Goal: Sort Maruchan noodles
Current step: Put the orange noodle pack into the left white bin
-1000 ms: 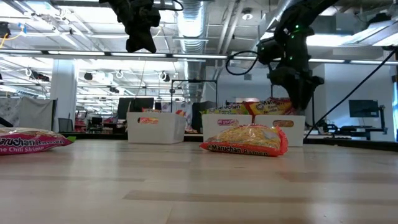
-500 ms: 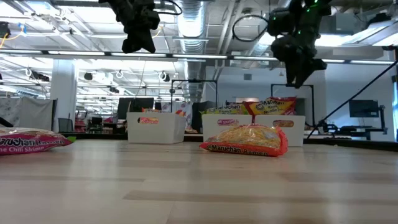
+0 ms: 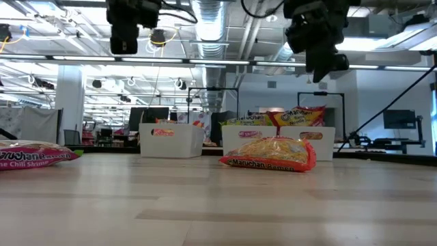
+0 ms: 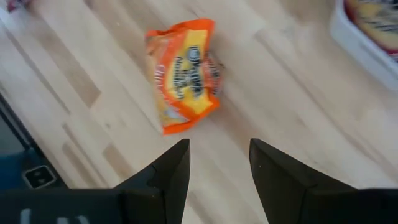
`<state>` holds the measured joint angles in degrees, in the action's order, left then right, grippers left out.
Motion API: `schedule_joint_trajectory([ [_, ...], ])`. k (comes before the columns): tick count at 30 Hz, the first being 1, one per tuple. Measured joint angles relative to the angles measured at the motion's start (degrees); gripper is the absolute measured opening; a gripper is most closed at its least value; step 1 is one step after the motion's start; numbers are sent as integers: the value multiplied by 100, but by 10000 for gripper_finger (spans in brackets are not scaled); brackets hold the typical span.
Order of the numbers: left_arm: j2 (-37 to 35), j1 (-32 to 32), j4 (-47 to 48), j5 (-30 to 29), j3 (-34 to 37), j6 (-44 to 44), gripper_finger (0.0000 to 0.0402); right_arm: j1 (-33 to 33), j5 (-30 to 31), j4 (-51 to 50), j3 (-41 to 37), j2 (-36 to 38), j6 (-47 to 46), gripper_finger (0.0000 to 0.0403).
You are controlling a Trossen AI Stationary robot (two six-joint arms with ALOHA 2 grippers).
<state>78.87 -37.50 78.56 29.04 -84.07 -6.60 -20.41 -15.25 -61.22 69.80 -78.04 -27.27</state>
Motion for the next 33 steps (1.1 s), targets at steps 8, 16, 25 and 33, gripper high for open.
schedule_joint_trajectory([
  [8, -1459, 499, -1303, 279, 1416, 761, 6, 698, 7, 560, -358, 13, -991, 191],
  [16, -2674, 784, -2273, -122, 2346, 1741, 6, 1395, 39, 1960, -1542, 20, -2207, 191],
  [25, -3188, 1016, -2421, -478, 2506, 2076, 6, 1597, 792, 3565, -2551, 20, -3129, 191],
  [33, -3209, 1131, -2406, -586, 2506, 2080, 6, 1630, 1398, 4433, -3109, 19, -3488, 191],
])
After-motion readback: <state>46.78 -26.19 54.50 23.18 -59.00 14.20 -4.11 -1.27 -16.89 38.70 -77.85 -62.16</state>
